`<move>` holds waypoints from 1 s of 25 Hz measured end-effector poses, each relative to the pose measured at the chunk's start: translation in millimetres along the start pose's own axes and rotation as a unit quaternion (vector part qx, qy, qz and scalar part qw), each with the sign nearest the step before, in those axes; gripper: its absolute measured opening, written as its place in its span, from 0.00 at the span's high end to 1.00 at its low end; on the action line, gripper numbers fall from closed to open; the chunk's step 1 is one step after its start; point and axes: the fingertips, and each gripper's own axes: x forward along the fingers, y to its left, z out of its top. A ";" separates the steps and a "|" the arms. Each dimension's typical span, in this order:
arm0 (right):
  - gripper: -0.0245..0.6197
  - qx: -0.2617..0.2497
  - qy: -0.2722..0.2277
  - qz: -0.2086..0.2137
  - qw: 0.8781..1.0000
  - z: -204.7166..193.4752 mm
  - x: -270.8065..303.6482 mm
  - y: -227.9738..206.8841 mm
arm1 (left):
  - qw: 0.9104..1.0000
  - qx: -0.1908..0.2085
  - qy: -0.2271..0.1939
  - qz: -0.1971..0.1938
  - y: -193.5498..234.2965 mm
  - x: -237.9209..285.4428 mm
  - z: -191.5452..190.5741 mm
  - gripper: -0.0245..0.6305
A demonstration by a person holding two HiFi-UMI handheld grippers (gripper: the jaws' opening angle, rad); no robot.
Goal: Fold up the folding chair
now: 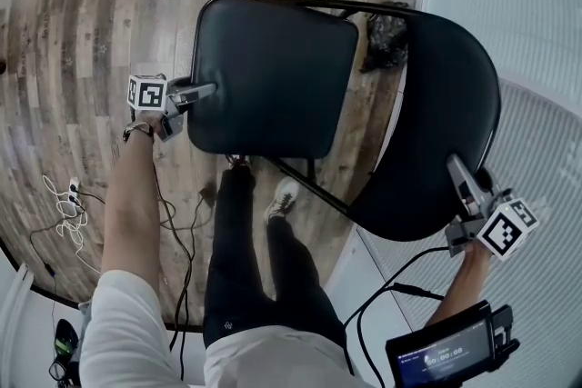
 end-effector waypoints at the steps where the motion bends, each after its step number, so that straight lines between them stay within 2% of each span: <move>1: 0.74 0.003 -0.001 0.000 1.000 0.1 0.1 -0.2 | 1.000 -0.005 -0.002 0.002 -0.1 0.4 0.6 0.51; 4: 0.75 0.013 -0.005 0.005 1.000 1.5 0.6 -2.2 | 1.000 -0.016 -0.002 0.012 -1.3 2.4 -0.4 0.51; 8: 0.76 0.030 -0.010 0.016 0.999 7.3 0.0 -2.1 | 0.999 -0.021 -0.004 0.046 1.6 -0.6 -2.9 0.51; 12: 0.77 0.041 -0.021 0.031 0.998 11.3 -3.1 1.2 | 0.999 -0.017 -0.010 0.036 -8.1 4.6 -0.7 0.51; 21: 0.82 0.074 -0.043 0.066 0.994 18.4 -11.8 10.0 | 0.999 -0.017 -0.010 0.045 -21.5 7.3 -0.9 0.51; 25: 0.83 0.078 -0.049 0.069 0.993 20.8 -16.3 11.1 | 0.999 -0.015 -0.013 0.036 -32.7 10.6 1.1 0.53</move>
